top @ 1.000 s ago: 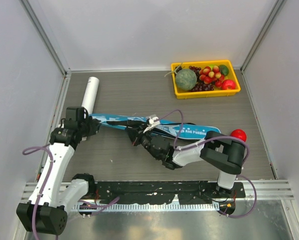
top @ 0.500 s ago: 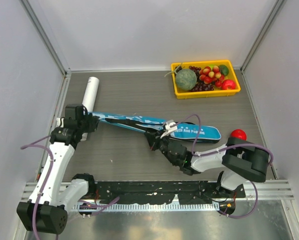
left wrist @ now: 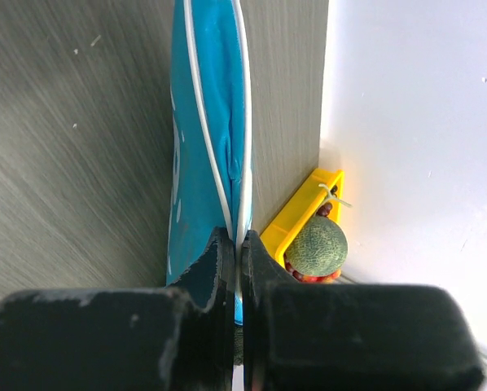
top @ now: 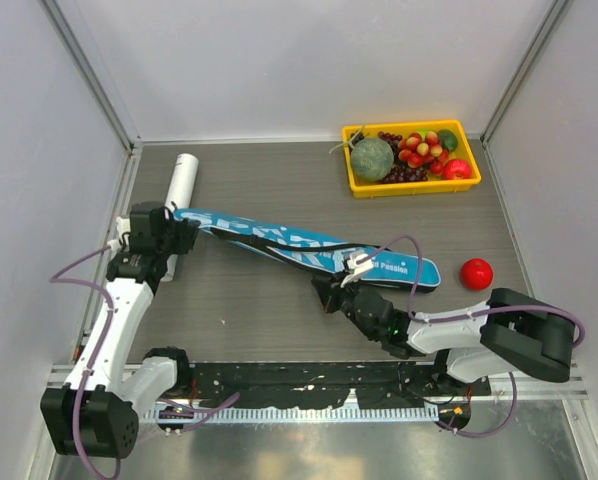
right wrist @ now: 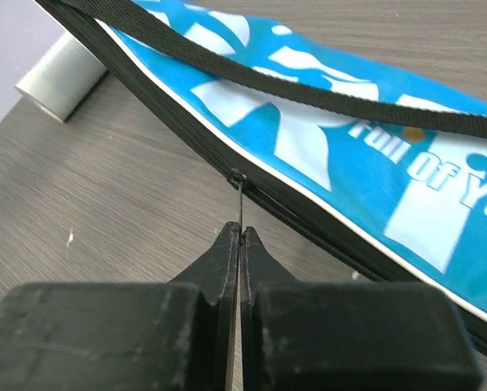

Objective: Pack up the badminton gear

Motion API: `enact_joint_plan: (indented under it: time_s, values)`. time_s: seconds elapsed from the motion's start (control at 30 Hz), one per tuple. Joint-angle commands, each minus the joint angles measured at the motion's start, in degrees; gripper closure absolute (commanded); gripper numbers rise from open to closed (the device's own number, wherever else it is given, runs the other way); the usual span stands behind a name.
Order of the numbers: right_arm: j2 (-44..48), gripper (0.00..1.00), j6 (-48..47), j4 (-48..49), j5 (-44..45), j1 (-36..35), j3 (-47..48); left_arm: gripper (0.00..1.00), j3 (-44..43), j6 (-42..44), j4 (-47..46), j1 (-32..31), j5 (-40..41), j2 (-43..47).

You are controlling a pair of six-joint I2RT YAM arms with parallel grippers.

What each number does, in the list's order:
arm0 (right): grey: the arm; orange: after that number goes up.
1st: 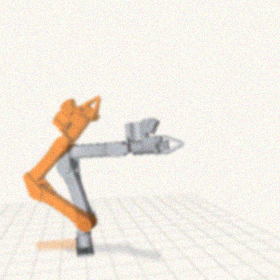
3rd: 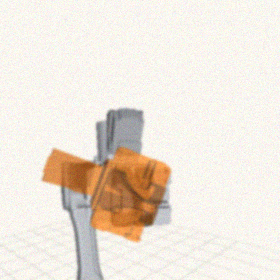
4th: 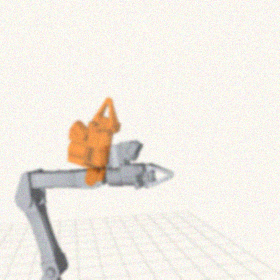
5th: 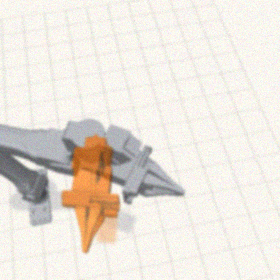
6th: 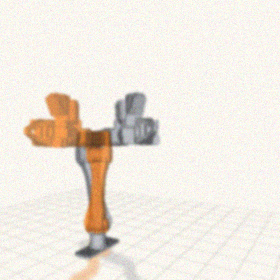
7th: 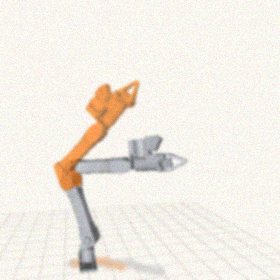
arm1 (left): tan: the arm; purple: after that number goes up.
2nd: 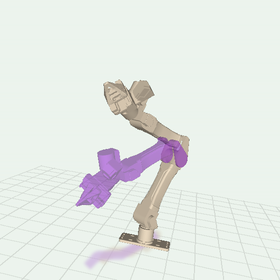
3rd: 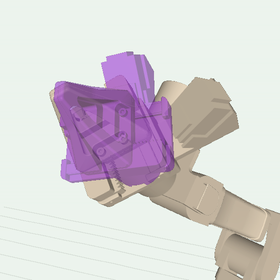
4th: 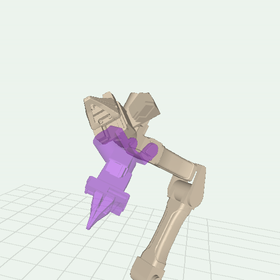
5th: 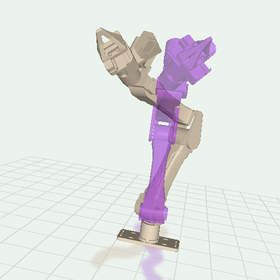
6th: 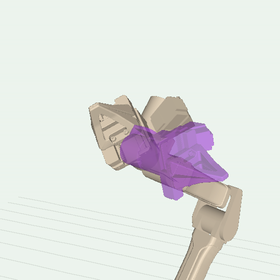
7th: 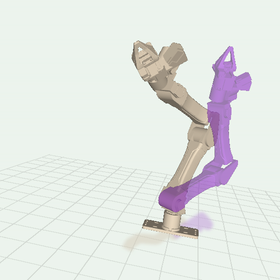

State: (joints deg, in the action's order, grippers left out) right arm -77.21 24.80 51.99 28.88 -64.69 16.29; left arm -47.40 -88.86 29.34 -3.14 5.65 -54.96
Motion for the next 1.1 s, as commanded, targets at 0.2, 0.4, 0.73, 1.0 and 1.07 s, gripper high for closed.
enact_joint_plan:
  time_s: [0.2,0.4,0.73,1.0,1.07]
  values:
    - [8.21,0.95,4.12,-13.47,1.17,0.61,-4.16,1.00,-1.21,7.82,-14.66,2.87,0.16,-2.17]
    - [15.23,0.95,9.55,-26.12,7.23,1.40,-6.10,1.00,-4.19,11.94,-18.88,7.00,-2.39,-6.20]
    - [28.60,0.95,13.87,-44.42,11.37,1.67,-5.75,1.00,-14.64,18.19,-40.12,7.27,-22.67,-27.98]
    - [27.91,0.95,9.05,-38.36,3.29,1.67,-2.95,0.06,-28.01,17.39,-46.23,8.58,-41.95,-45.85]
    - [26.06,0.95,8.69,-37.49,2.76,1.58,-1.54,0.00,-29.41,22.21,-40.01,9.64,-41.86,-45.42]
